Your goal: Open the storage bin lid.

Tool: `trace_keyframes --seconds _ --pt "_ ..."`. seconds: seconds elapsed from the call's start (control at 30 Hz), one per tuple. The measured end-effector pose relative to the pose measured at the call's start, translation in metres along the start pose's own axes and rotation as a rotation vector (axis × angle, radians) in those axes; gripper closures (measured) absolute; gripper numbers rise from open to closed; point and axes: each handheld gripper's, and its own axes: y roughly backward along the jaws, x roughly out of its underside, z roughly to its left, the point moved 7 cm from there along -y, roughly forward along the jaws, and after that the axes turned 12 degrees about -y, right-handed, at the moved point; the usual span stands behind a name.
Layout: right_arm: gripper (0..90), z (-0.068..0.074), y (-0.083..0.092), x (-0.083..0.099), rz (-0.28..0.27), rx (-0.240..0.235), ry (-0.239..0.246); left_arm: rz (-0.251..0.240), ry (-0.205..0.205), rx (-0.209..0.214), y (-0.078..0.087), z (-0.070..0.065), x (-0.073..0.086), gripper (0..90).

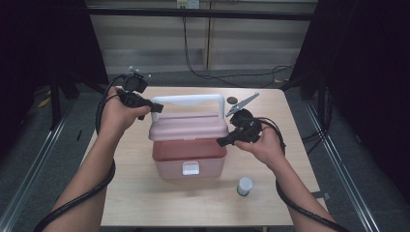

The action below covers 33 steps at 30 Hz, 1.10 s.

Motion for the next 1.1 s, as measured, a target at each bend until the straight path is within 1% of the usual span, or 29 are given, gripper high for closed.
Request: trace_keyframes --seconds 0.03,0.07,0.1,0.23,0.27,0.37,0.47,0.5,0.53,0.57,0.63,0.67,0.73,0.77,0.87,0.93,1.03,1.1 --pt "90.0 0.0 0.001 0.0 -0.001 -0.001 -0.004 -0.014 -0.004 -0.006 0.0 0.001 -0.001 64.9" --pt "90.0 0.0 0.001 -0.001 -0.002 0.0 -0.001 -0.029 0.003 -0.012 0.001 0.0 -0.003 62.2" --pt "90.0 0.0 0.002 -0.001 0.0 -0.001 -0.001 -0.028 -0.012 -0.017 0.001 0.001 -0.003 60.5" --pt "90.0 -0.001 0.003 -0.001 -0.003 0.002 -0.003 -0.031 -0.023 -0.042 0.002 0.004 -0.003 56.4" --pt "90.0 -0.001 0.003 -0.001 -0.007 0.002 -0.007 -0.033 -0.017 -0.041 0.002 0.004 -0.002 54.6" --pt "90.0 -0.001 0.004 -0.002 -0.011 -0.003 -0.006 -0.05 -0.011 -0.046 0.002 0.006 -0.001 45.3" --pt "90.0 0.0 0.004 -0.002 -0.01 -0.003 -0.006 -0.054 -0.007 -0.05 0.004 0.009 0.0 41.3" --pt "90.0 -0.001 0.004 -0.002 -0.011 -0.003 -0.007 -0.057 0.001 -0.054 0.005 0.01 0.0 39.6" --pt "90.0 -0.001 0.004 -0.002 -0.012 -0.004 -0.007 -0.064 0.019 -0.06 0.006 0.01 0.0 38.0" --pt "90.0 -0.001 0.004 -0.003 -0.014 -0.006 -0.007 -0.061 0.018 -0.065 0.007 0.012 0.001 36.5" --pt "90.0 -0.001 0.004 -0.003 -0.014 -0.007 -0.008 -0.048 0.035 -0.066 0.01 0.016 0.003 34.2" --pt "90.0 -0.001 0.004 -0.003 -0.014 -0.008 -0.007 -0.049 0.031 -0.069 0.012 0.017 0.004 33.3" --pt "90.0 -0.001 0.004 -0.003 -0.018 -0.009 -0.012 -0.049 0.037 -0.076 0.015 0.019 0.005 33.0" --pt "90.0 -0.001 0.004 -0.003 -0.017 -0.009 -0.01 -0.05 0.031 -0.077 0.017 0.02 0.005 32.6" --pt "90.0 -0.001 0.005 -0.003 -0.021 -0.012 -0.013 -0.048 0.039 -0.085 0.02 0.024 0.008 32.3" --pt "90.0 -0.001 0.005 -0.004 -0.023 -0.016 -0.016 -0.033 0.047 -0.087 0.022 0.026 0.013 32.1" --pt "90.0 -0.001 0.006 -0.004 -0.023 -0.012 -0.014 -0.033 0.058 -0.106 0.024 0.033 0.019 31.8" --pt "90.0 -0.001 0.006 -0.004 -0.027 -0.012 -0.01 -0.029 0.062 -0.107 0.025 0.036 0.025 31.8"
